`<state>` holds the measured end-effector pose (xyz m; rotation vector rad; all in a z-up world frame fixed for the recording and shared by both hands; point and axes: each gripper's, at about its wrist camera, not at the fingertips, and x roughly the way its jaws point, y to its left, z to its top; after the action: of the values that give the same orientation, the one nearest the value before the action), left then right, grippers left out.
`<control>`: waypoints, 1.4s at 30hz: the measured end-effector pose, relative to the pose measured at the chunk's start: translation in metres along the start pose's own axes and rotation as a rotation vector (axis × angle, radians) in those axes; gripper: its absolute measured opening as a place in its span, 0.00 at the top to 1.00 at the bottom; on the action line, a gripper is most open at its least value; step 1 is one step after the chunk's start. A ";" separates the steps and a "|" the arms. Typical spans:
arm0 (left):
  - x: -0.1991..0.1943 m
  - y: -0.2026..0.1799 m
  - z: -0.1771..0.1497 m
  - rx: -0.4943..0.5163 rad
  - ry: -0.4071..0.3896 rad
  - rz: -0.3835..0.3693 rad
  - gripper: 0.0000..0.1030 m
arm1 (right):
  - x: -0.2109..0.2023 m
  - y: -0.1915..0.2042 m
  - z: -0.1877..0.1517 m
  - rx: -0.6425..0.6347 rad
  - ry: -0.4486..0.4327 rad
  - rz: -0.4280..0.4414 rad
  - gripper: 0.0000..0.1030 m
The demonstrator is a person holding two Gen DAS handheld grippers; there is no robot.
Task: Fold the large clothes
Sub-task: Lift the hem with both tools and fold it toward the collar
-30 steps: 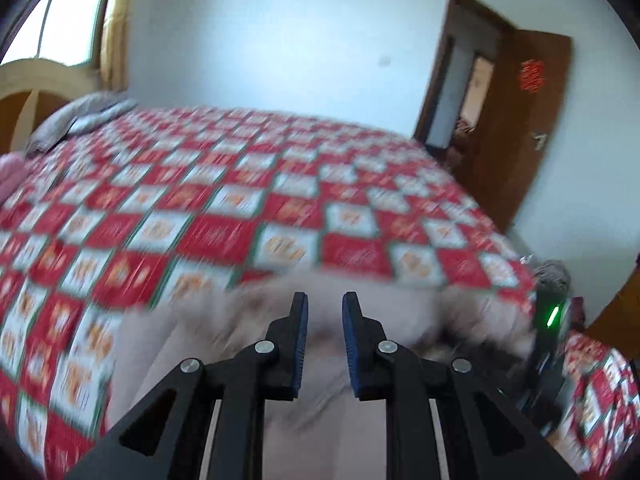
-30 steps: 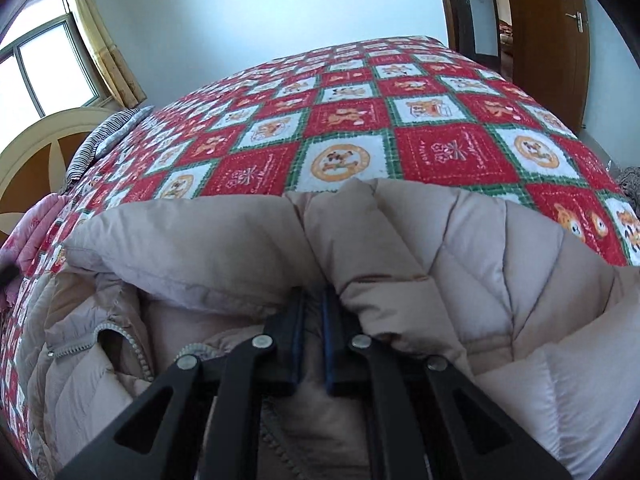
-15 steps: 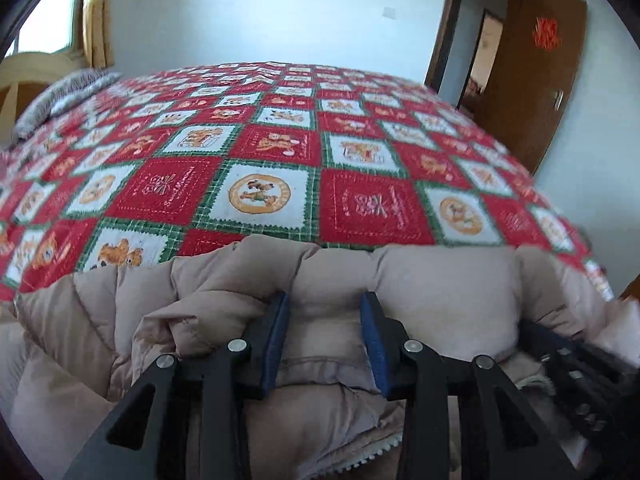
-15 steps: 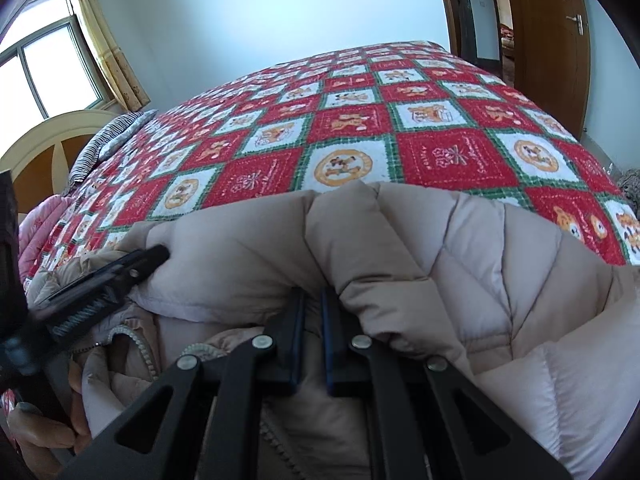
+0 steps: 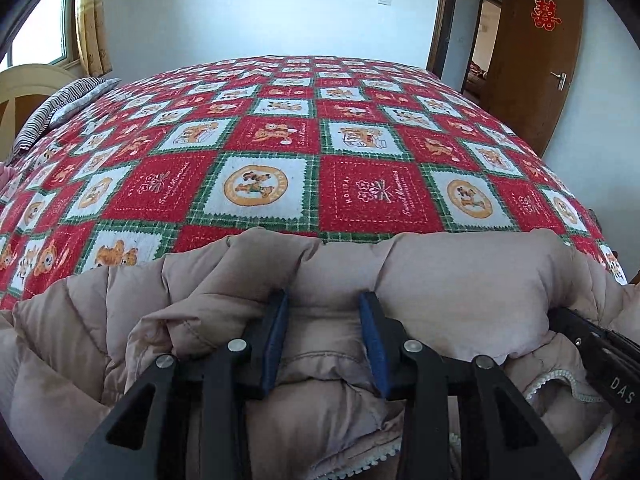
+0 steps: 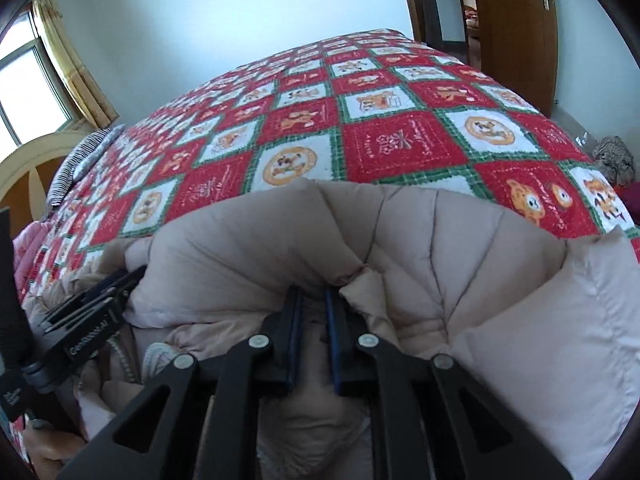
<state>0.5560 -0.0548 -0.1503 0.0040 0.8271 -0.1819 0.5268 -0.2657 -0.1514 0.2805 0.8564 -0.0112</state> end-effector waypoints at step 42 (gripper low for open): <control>-0.324 0.094 -0.279 -0.127 -0.075 -0.142 0.20 | -0.564 -0.076 -0.245 -0.082 -0.420 -0.078 0.39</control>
<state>0.1526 0.1105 -0.1091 -0.1803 0.7630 -0.2612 -0.0352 -0.3359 0.0996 0.1586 0.4482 -0.1043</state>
